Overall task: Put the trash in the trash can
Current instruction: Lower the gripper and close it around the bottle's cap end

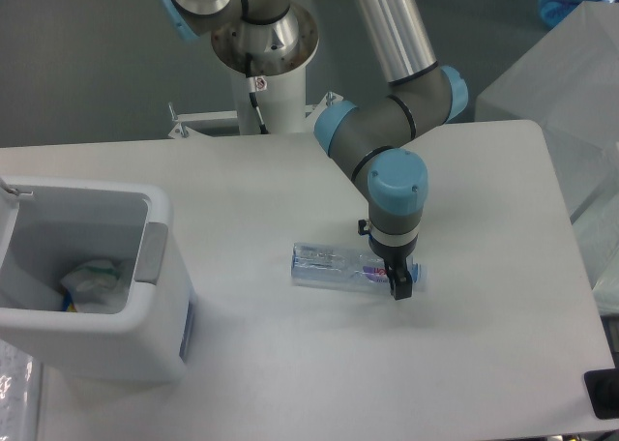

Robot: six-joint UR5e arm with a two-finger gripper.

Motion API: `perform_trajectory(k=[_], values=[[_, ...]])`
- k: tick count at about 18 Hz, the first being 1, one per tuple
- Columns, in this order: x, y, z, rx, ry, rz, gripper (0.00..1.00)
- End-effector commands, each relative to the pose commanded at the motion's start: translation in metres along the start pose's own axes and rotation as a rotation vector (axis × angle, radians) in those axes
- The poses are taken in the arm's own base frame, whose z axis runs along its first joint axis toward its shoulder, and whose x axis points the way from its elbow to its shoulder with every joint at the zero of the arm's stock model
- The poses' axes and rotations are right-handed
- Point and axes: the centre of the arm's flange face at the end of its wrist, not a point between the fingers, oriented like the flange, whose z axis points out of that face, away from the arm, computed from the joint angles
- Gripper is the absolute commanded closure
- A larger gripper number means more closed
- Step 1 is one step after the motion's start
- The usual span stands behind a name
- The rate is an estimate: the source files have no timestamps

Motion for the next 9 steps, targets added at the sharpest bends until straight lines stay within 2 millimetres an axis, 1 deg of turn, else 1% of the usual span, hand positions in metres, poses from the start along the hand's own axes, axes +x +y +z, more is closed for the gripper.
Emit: perform_trajectory(k=[6,9], values=[[0.0002,0.0,0.001,0.0,0.003,-0.024,0.12],[0.0002,0.0,0.0011,0.0,0.003,-0.024,0.14]])
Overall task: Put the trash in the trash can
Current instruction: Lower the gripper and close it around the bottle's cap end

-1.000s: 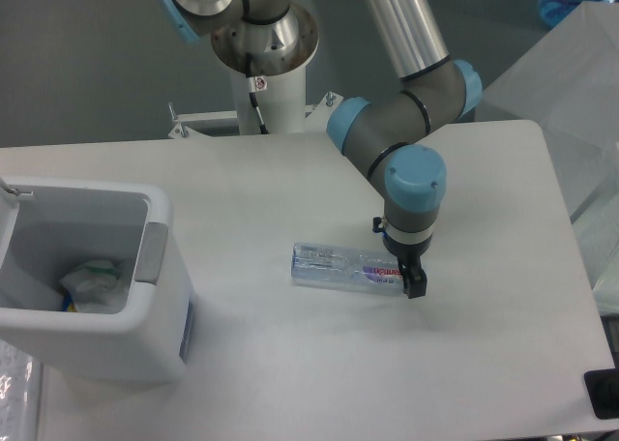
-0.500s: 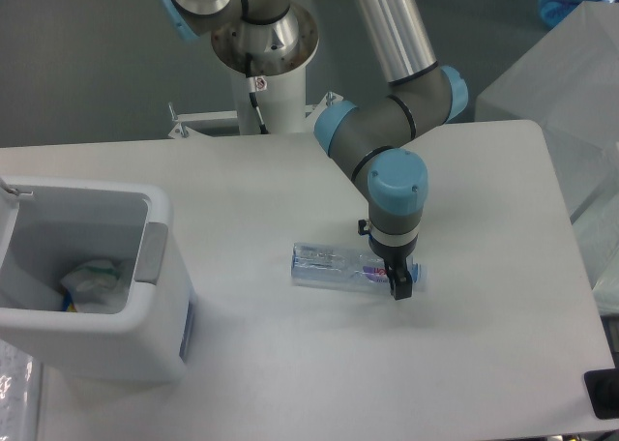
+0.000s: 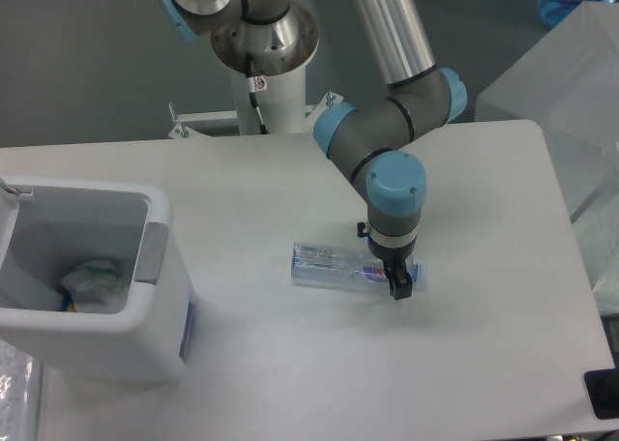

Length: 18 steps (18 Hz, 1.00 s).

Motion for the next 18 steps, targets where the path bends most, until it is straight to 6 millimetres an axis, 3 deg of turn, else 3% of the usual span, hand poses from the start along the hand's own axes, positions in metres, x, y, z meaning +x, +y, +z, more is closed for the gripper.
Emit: perform_trajectory(k=[3,18], values=[[0.0,0.0,0.0,0.0,0.0,-0.002,0.26],[-0.0013,0.0016,-0.0024,-0.002,-0.004,-0.005,0.31]])
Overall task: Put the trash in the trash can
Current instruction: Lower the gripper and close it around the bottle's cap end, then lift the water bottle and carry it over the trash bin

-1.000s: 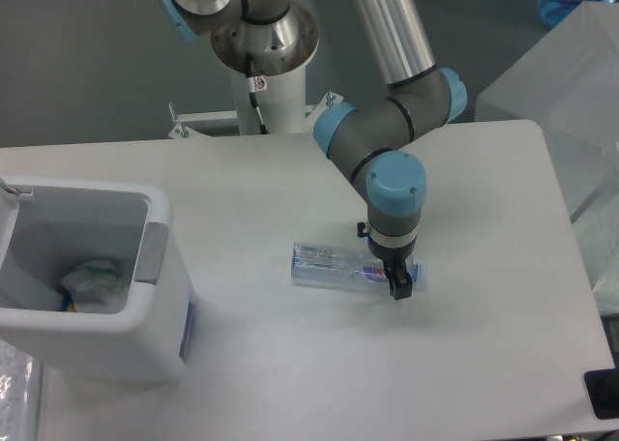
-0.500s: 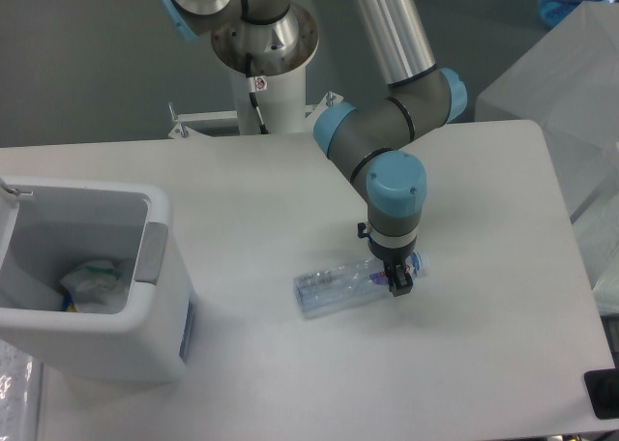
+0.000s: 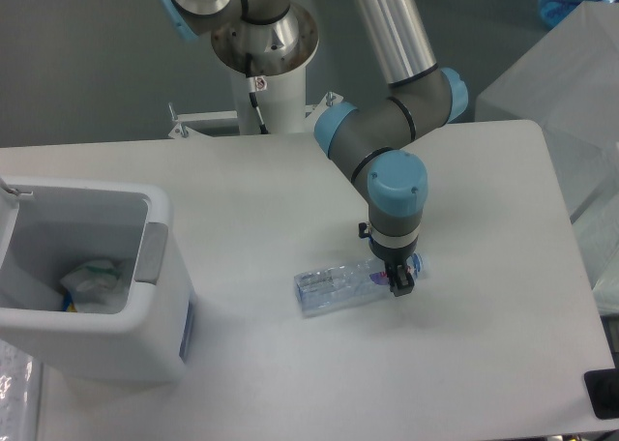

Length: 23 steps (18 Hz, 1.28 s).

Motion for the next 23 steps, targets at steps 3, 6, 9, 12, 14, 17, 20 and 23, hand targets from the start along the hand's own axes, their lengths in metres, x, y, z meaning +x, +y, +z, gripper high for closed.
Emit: perform_trajectory(k=[3,6,9,12,14,17,20,23], values=[[0.0,0.0,0.0,0.0,0.0,0.0,0.34],[0.0,0.0,-0.001,0.0,0.0,0.0,0.37],[0.0,0.0,-0.001,0.0,-0.001,0.001,0.37],[-0.001,0.002,-0.003,0.002,-0.007,-0.002,0.37],[-0.003,0.006,-0.007,0.006,-0.018,-0.009,0.37],[-0.011,0.015,-0.019,0.015,-0.051,-0.025,0.37],[-0.021,0.024,-0.031,0.146,-0.118,-0.148,0.37],[-0.028,0.028,-0.049,0.246,-0.172,-0.241,0.37]])
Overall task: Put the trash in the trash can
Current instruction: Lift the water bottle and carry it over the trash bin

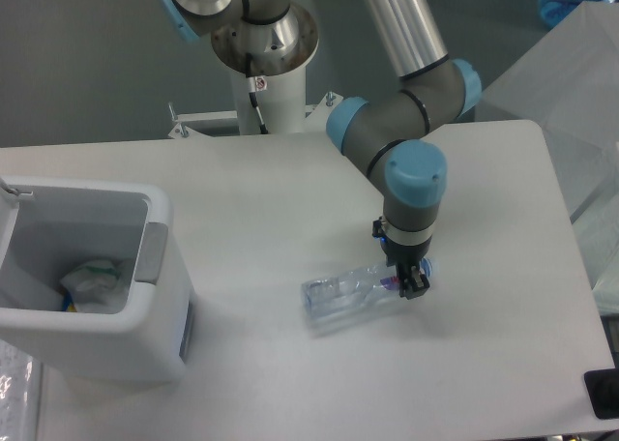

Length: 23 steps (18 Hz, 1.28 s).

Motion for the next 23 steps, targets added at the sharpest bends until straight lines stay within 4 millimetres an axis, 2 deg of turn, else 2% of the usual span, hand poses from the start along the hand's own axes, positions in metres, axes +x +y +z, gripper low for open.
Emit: perform_trajectory(k=[4,6,9,11,12,14,16,17,18,23], values=[[-0.012,-0.003,-0.017,0.1,-0.048,-0.099,0.37],[-0.023,-0.012,-0.035,0.187,-0.08,-0.208,0.37],[-0.039,-0.038,-0.087,0.292,-0.149,-0.341,0.37],[-0.046,-0.057,-0.115,0.329,-0.174,-0.434,0.37],[-0.049,-0.071,-0.14,0.348,-0.202,-0.477,0.37],[-0.045,-0.087,-0.169,0.372,-0.222,-0.545,0.37],[-0.034,-0.109,-0.194,0.397,-0.234,-0.597,0.37],[-0.025,-0.126,-0.214,0.419,-0.244,-0.625,0.37],[-0.02,-0.134,-0.228,0.435,-0.252,-0.652,0.37],[0.008,-0.196,-0.266,0.508,-0.237,-0.718,0.37]])
